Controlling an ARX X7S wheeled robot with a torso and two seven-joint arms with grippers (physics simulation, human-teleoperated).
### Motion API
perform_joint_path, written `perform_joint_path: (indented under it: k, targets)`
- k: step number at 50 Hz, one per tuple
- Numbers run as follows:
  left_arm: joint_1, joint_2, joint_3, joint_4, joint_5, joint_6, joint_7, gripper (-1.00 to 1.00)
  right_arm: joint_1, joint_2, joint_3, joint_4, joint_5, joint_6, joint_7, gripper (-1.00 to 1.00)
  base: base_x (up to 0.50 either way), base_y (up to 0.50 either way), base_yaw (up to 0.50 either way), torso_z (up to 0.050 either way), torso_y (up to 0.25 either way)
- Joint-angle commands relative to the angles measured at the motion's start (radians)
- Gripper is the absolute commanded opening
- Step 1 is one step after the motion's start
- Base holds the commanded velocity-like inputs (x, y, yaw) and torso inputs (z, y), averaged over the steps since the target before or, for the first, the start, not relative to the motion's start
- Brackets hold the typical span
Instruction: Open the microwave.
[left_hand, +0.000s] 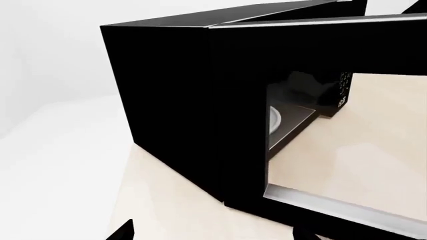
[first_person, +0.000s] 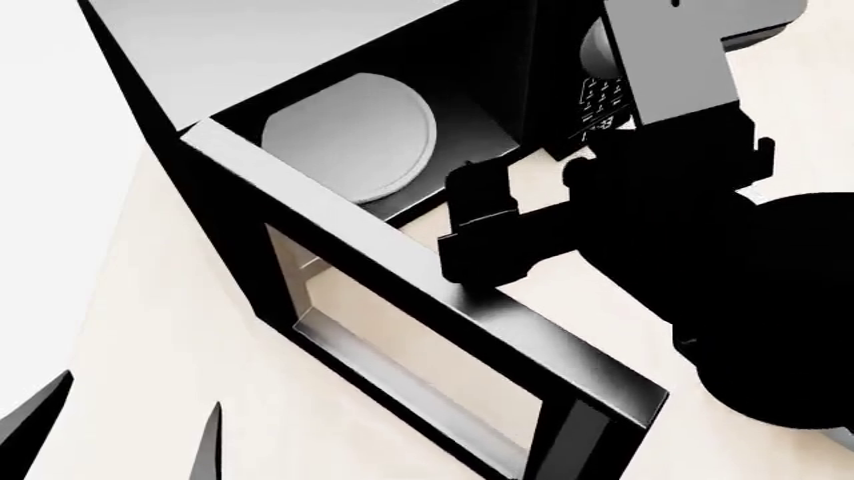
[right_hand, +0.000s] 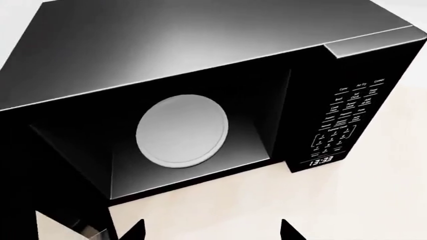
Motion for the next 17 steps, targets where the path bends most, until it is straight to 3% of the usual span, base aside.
perform_joint_path:
  k: [1,17]
  targets:
    - [0.0,-0.003,0.0,0.005,-0.003,-0.001,-0.004,1.0,-0.108,-0.017,-0.108,-0.016,0.018,0.043,0.006,1.0,0.0,0.0,0.0,0.0,-0.013]
    - [-0.003,-0.005,0.005,-0.002,-0.003,0.003,-0.007,1.0,-0.149,-0.02,-0.111,-0.066,0.06,0.028,0.043,1.0,0.0,0.0,0.0,-0.003,-0.008]
